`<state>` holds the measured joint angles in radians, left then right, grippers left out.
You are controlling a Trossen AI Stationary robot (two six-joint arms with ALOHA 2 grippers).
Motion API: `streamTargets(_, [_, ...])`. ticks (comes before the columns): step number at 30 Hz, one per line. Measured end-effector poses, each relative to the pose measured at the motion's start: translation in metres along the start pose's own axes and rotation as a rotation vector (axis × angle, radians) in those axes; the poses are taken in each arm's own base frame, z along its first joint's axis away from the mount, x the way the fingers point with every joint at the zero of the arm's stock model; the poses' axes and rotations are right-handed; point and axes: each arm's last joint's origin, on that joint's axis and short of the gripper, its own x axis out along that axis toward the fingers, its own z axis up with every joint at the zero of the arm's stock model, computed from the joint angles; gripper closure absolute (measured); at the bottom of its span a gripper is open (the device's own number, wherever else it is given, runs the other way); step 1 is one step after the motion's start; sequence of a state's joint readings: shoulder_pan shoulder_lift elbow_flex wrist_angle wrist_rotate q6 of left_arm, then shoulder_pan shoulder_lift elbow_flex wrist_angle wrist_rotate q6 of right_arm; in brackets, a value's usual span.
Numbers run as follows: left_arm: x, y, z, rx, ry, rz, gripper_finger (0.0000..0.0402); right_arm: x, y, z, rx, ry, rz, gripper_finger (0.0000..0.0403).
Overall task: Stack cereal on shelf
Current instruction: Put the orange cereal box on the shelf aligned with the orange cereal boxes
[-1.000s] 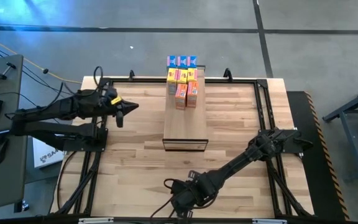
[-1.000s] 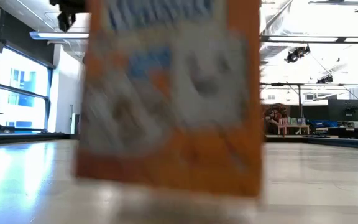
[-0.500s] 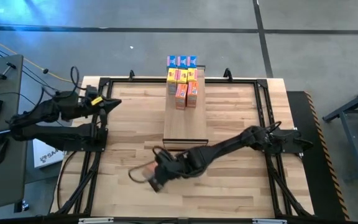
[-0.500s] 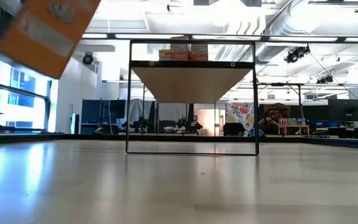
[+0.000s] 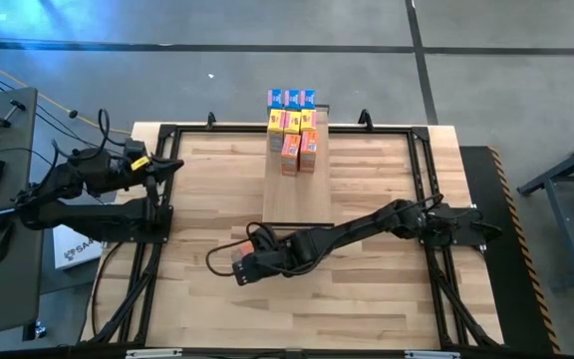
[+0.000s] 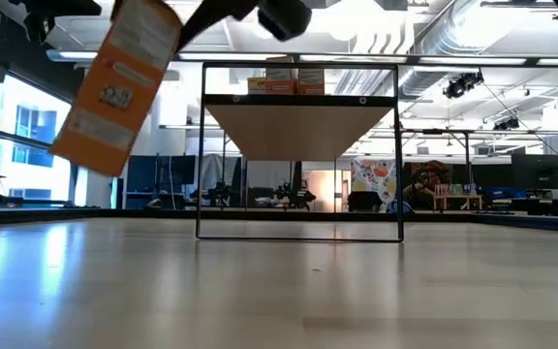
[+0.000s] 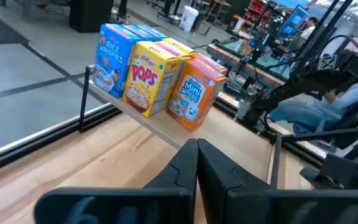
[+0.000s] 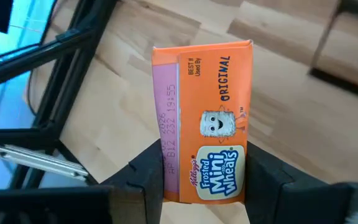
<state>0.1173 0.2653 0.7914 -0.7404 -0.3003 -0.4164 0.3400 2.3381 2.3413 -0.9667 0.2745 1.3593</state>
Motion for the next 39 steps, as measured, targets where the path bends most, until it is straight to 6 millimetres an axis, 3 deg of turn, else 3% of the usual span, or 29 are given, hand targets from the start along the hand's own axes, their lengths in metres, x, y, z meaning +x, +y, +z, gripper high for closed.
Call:
streamTargets(14, [0.0, 0.0, 0.0, 0.002, 0.004, 0.0, 0.0401, 0.015, -0.009, 0.002, 0.063, 0.064, -0.067, 0.0245])
streamTargets(31, [0.0, 0.0, -0.001, 0.001, 0.007, -0.003, 0.0401, 0.017, -0.009, 0.012, 0.092, 0.074, -0.043, 0.0143])
streamTargets(35, [0.0, 0.0, -0.001, 0.001, 0.012, -0.014, 0.0401, 0.01, -0.005, 0.015, 0.041, 0.062, 0.001, 0.0151])
streamTargets(39, [0.0, -0.002, -0.002, -0.046, 0.042, -0.072, 0.0401, -0.015, 0.0, 0.021, -0.023, 0.051, 0.049, 0.02])
